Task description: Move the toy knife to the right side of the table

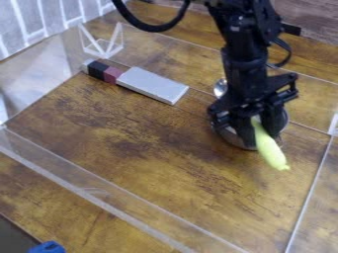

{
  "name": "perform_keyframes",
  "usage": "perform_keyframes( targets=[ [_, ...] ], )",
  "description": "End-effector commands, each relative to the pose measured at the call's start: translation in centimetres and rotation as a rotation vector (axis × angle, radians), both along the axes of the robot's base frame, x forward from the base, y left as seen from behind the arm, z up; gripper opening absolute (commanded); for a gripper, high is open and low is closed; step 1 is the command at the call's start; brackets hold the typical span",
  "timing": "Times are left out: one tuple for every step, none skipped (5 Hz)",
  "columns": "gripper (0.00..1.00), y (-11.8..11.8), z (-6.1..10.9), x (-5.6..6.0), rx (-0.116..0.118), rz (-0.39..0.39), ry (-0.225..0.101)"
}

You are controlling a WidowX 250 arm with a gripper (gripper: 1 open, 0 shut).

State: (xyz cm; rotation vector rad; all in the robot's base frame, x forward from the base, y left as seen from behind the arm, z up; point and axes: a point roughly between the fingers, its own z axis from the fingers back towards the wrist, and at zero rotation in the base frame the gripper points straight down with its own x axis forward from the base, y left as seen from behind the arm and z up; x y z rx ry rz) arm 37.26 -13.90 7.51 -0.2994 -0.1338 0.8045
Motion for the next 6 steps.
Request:
perform_keyframes(
  targets=[
    [0.00,-2.0,4.1,-0.9,-0.021,-0.031,-0.114],
    [0.00,-1.7,4.3,-0.7,0.001,-0.036,-0.129],
    [0.00,-1.1,4.8,-0.5,0.023,-0.046,-0.149],
    [0.00,-0.5,5.2,-0.6,0.038,-0.110,-0.170],
    [0.00,0.1,5.4,-0.5,0.052,-0.207,-0.192],
    [0.00,0.4,3.7,-0.6,0.065,-0.299,-0.198]
  ],
)
